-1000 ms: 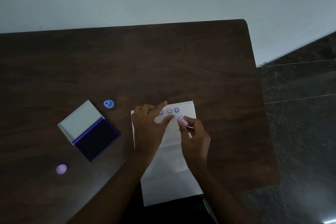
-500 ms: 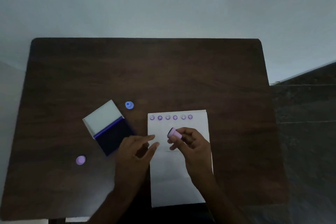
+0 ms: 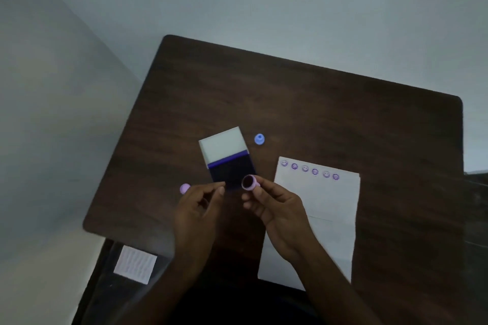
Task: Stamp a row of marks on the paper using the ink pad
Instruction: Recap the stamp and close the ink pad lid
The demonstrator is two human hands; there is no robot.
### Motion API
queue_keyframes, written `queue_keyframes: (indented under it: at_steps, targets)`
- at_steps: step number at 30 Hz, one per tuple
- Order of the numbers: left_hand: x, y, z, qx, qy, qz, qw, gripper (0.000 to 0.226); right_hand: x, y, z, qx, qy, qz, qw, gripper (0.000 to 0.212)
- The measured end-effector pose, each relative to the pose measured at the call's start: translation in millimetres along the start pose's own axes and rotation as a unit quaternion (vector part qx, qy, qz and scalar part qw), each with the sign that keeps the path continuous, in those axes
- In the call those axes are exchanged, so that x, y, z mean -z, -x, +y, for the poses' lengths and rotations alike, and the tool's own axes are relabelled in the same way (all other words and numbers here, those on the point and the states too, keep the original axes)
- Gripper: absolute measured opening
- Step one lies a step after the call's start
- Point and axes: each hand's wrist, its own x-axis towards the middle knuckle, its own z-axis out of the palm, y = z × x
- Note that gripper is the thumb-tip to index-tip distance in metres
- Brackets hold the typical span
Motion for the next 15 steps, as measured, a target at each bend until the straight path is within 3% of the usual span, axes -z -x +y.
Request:
queue_keyframes:
  at_steps: [2,7,11,15]
  targets:
    - [14,-6,-22,0.044,-0.012,0.053,0.998,0.014,-13,-3,5,-0.02,-0.015,-0.023,0.999,0.03]
    - [46,-37,-85,0.021,-0.107,0.095,0.99,0.018,-37,-11,22,-0.06,-0.033,-0.044,0.997,0.03]
    - [49,-52,-114,-0.017,-0.191,0.068,0.979,0.036,-47,-15,33,-0.072,-0.05,-0.054,0.995,0.029]
    - [44,-62,-121,-0.015,-0.202,0.018,0.979,0.054,-52,-16,35,-0.075,-0.06,-0.049,0.994,0.029]
